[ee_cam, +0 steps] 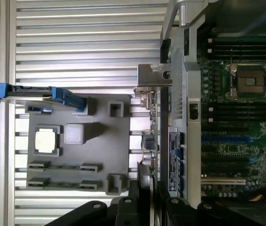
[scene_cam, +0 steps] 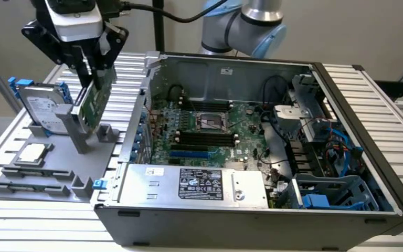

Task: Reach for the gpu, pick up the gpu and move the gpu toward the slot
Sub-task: 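Pick up the gpu and move the gpu toward the slot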

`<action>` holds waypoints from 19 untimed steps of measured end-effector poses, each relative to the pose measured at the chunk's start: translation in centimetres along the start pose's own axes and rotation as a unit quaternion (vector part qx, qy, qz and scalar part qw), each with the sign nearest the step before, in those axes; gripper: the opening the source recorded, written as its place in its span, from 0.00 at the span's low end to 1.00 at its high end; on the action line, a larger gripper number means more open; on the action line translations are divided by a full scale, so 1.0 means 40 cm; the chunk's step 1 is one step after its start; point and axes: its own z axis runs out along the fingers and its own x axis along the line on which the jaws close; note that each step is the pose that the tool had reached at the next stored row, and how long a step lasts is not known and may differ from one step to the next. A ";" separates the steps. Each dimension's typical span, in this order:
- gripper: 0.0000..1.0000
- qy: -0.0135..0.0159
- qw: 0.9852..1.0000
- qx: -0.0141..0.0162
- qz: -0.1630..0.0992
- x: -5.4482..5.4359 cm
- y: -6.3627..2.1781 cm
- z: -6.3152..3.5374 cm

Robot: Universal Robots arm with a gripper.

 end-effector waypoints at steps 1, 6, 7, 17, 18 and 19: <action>0.26 0.000 1.000 -0.001 0.000 -0.010 0.001 -0.009; 0.26 0.002 1.000 -0.005 0.000 -0.067 0.003 -0.041; 0.26 0.002 1.000 -0.006 0.000 -0.078 0.003 -0.042; 0.26 0.003 1.000 -0.011 0.000 -0.192 0.006 -0.045; 0.26 0.003 1.000 -0.011 0.000 -0.203 0.006 -0.046; 0.26 0.003 1.000 -0.011 0.000 -0.214 0.007 -0.046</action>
